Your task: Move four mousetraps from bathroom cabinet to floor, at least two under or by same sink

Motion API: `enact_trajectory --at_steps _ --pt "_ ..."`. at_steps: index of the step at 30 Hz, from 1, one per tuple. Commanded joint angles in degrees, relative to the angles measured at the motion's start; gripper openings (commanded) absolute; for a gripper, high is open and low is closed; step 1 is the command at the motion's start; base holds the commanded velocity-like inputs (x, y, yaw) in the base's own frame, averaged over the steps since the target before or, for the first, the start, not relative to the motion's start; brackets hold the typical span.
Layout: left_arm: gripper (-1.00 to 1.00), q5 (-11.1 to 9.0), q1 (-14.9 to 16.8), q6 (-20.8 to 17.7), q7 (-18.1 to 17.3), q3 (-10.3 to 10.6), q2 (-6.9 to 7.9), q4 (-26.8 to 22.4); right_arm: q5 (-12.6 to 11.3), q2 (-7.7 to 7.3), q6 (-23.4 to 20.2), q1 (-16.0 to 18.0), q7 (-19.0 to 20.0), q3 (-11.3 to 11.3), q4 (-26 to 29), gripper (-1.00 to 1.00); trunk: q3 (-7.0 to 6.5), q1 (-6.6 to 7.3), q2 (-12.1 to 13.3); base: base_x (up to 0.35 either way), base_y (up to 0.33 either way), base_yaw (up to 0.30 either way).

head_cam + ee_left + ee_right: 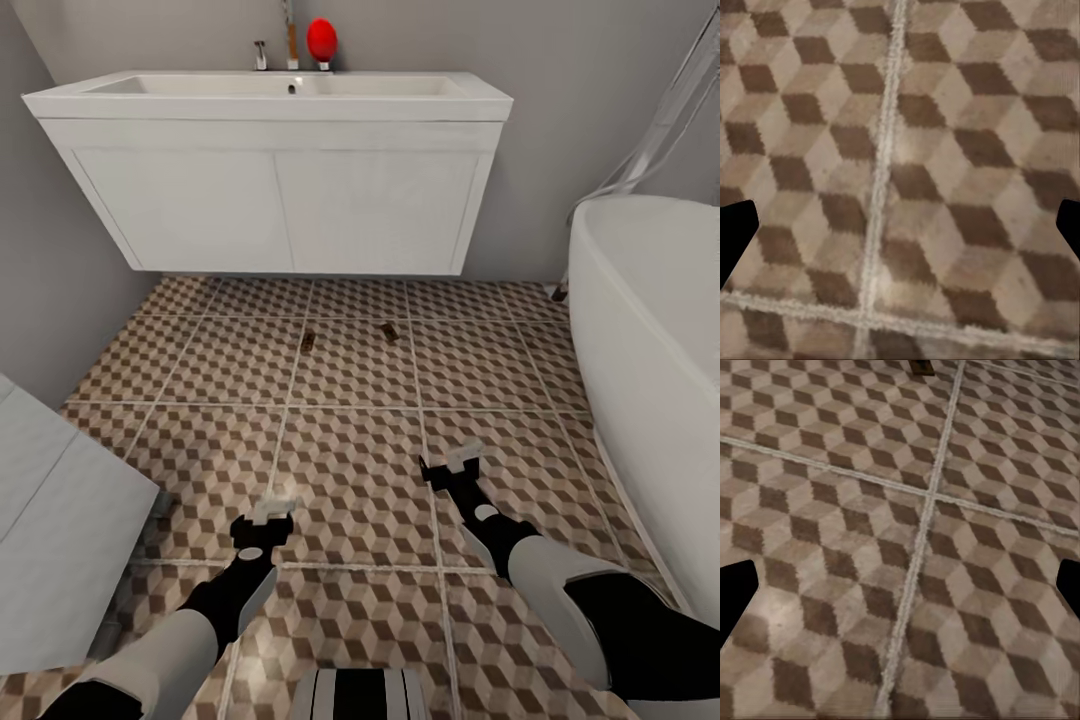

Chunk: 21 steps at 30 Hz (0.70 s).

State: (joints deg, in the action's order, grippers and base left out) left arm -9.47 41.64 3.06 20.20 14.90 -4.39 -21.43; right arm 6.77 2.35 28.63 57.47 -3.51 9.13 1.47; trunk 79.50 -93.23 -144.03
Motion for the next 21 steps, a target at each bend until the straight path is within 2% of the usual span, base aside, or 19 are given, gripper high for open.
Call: enact_trajectory --at_steps 1,3,4,9,10,11,17,21 --pt "1.0 -0.6 -0.3 0.9 0.4 0.5 0.05 0.1 0.6 0.03 0.5 -0.3 -0.4 0.0 -0.1 1.0 -0.2 0.03 0.0 0.0 0.0 0.0" --pt "1.0 -0.6 -1.0 3.4 0.4 0.5 0.06 0.2 0.6 0.06 1.1 -0.7 -0.4 0.0 -0.1 1.0 -0.64 0.08 0.0 0.0 0.0 0.0" --pt "1.0 -0.6 -1.6 7.8 0.4 0.5 0.07 0.8 0.6 0.03 1.6 -1.0 -0.4 0.0 -0.1 1.0 -0.86 0.11 0.0 0.0 0.0 0.0" --pt "1.0 -0.6 -2.4 22.0 0.4 0.5 0.0 6.3 0.7 -0.08 2.2 -1.4 -0.4 0.0 -0.1 1.0 -1.97 0.24 0.1 0.0 0.0 0.0" --pt "1.0 -0.6 -2.6 28.3 0.4 0.6 -0.17 10.7 0.7 -0.11 2.3 -1.6 -0.4 0.0 -0.1 1.0 -2.19 0.27 0.1 0.0 0.0 0.0" --pt "1.0 -0.6 -2.7 31.0 0.4 0.6 -0.24 12.8 0.7 -0.13 2.4 -1.6 -0.4 0.0 -0.1 1.0 -2.41 0.29 0.1 0.0 0.0 0.0" --pt "1.0 -0.5 -2.8 34.9 0.3 0.6 -0.18 16.2 0.7 -0.14 2.5 -2.0 -0.4 0.0 -0.1 1.0 -3.74 0.45 0.2 0.0 0.0 0.0" --pt "1.0 -0.5 -2.8 37.3 -0.5 0.7 -0.12 18.5 0.7 -0.15 2.5 -3.6 -0.4 0.0 -0.1 1.0 -4.63 0.55 0.3 0.0 0.0 0.0"
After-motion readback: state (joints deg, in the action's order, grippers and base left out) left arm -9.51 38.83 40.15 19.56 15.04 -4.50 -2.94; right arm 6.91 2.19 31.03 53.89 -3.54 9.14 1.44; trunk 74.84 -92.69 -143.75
